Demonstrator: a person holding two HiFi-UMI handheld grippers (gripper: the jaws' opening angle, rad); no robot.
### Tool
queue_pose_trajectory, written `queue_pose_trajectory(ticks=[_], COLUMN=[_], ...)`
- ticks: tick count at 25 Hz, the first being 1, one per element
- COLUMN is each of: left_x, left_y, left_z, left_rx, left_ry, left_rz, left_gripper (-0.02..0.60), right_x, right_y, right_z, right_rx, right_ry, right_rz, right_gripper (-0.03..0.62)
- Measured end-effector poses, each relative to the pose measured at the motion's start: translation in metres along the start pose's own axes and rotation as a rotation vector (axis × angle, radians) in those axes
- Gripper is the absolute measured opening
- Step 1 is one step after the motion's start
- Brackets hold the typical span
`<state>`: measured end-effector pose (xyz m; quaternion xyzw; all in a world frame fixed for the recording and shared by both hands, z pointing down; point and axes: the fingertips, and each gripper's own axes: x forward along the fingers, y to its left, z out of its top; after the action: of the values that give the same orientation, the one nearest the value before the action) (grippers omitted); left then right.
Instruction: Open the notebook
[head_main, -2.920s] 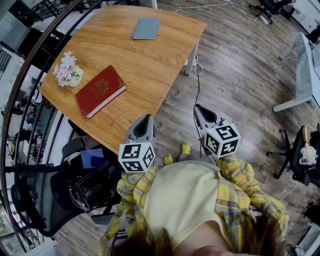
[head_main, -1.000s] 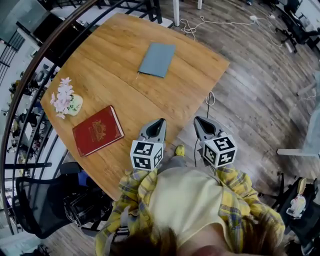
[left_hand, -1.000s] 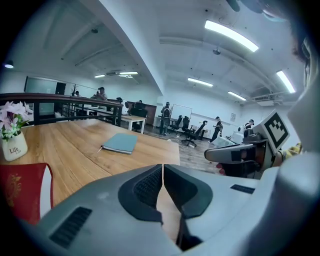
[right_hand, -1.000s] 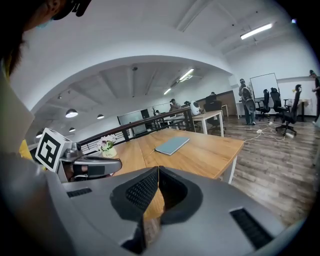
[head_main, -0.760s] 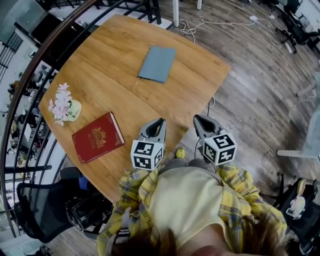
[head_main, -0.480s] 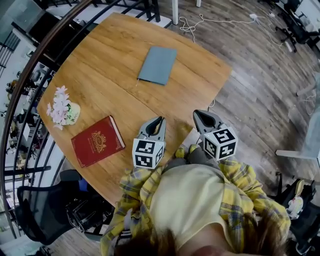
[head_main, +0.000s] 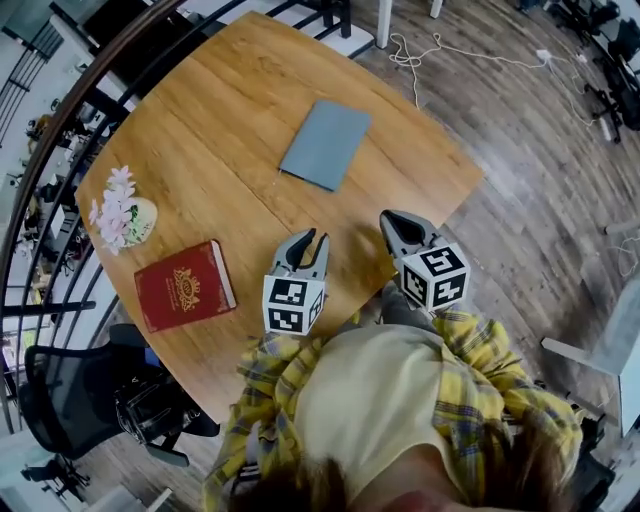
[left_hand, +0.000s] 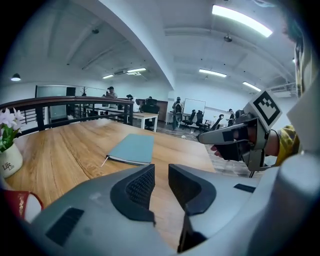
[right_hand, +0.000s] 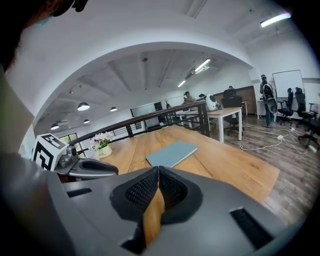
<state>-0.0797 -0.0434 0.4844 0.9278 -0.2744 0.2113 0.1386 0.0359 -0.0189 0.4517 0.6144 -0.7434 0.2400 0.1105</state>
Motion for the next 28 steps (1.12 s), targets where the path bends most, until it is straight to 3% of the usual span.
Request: queue_pose_trajectory(ticks=[13, 18, 24, 28], left_x=[0.093, 0.115, 0.146, 0.159], left_y=[0.005, 0.018, 0.02, 0.032], left_z=[0.039, 0.036, 0.025, 0.017], left_rx=[0.021, 0.121, 0.196, 0.33], left_ry=[0.074, 0.143, 0.242, 0.339], left_rz=[0.171, 0.259, 0.271, 0.34], left_gripper=[0.081, 0.088, 0.129, 0.137], right_x=[0.044, 0.055, 0.071, 0.081], right_y=[-0.071, -0.084, -0.096, -0.1], right_z=[0.027, 0.029, 0.025, 0.027], right_rx=[-0.027, -0.039, -0.05, -0.064], right_ry=[0.064, 0.082, 0.127, 0.149], right_rz=[0.161, 0.204, 0.255, 0.298], right_gripper=[0.064, 0.064, 0.064, 0.064])
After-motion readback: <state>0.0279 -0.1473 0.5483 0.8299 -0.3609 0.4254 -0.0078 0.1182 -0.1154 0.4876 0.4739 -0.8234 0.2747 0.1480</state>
